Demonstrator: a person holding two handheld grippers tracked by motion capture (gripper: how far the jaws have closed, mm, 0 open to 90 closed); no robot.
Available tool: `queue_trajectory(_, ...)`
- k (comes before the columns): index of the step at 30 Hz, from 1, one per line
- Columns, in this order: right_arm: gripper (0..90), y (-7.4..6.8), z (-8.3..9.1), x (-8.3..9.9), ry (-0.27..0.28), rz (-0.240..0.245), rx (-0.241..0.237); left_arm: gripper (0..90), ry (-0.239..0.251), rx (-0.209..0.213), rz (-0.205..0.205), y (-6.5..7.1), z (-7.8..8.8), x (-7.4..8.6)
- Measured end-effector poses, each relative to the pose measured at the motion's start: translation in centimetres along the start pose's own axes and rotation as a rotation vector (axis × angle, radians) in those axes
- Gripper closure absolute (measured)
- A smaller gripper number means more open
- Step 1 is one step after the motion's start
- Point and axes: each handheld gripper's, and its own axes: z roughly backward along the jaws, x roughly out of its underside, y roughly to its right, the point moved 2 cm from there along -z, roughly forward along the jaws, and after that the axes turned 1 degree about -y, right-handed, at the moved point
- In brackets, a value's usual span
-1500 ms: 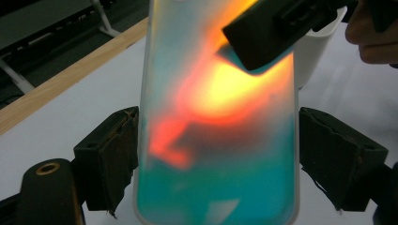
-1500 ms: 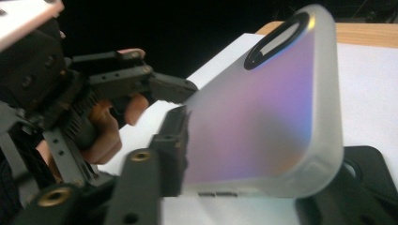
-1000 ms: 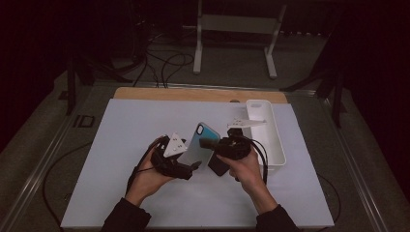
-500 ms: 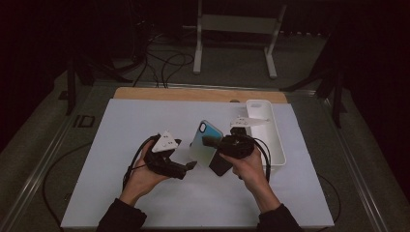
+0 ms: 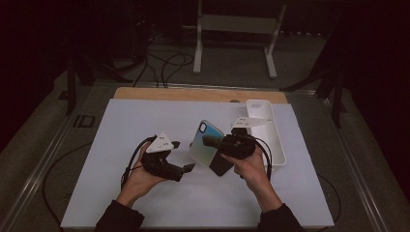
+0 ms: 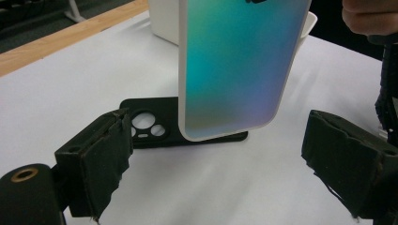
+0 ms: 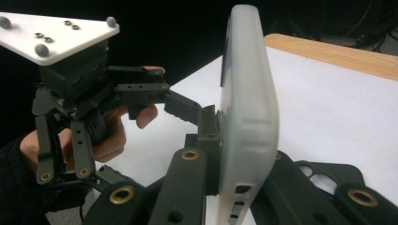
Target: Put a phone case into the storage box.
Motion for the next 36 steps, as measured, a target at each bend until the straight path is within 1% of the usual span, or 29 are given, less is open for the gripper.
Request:
queue_trajectory(8,86.4,-0.6,0.1,-0.3,0.007,0.044,-0.039,9.8,0.002,0.029,-0.004,0.2,-0.1,0.0)
queue_trajectory(14,86.4,-1.3,0.0,-0.5,0.019,0.084,-0.090,11.3,0.013,0.058,-0.005,0.5,-0.1,-0.1)
queue_trajectory(19,86.4,-1.8,-0.1,-0.6,0.021,0.113,-0.129,14.5,0.020,0.086,-0.013,0.7,-0.1,-0.1)
queue_trajectory(21,86.4,-2.0,-0.1,-0.6,0.024,0.118,-0.151,14.9,0.019,0.088,-0.016,0.7,-0.2,-0.1)
queue_trajectory(24,86.4,-2.2,-0.2,-0.6,0.030,0.132,-0.185,16.4,0.022,0.110,-0.017,0.8,-0.2,-0.1)
queue_trajectory(29,86.4,-2.4,-0.2,-0.6,0.035,0.142,-0.221,23.5,0.028,0.153,-0.025,1.0,-0.3,-0.1)
queue_trajectory(34,86.4,-2.5,-0.2,-0.6,0.038,0.157,-0.253,37.5,0.037,0.194,-0.032,1.0,-0.3,-0.1)
queue_trajectory(36,86.4,-2.5,-0.2,-0.6,0.037,0.163,-0.259,41.0,0.049,0.209,-0.027,1.0,-0.2,-0.1)
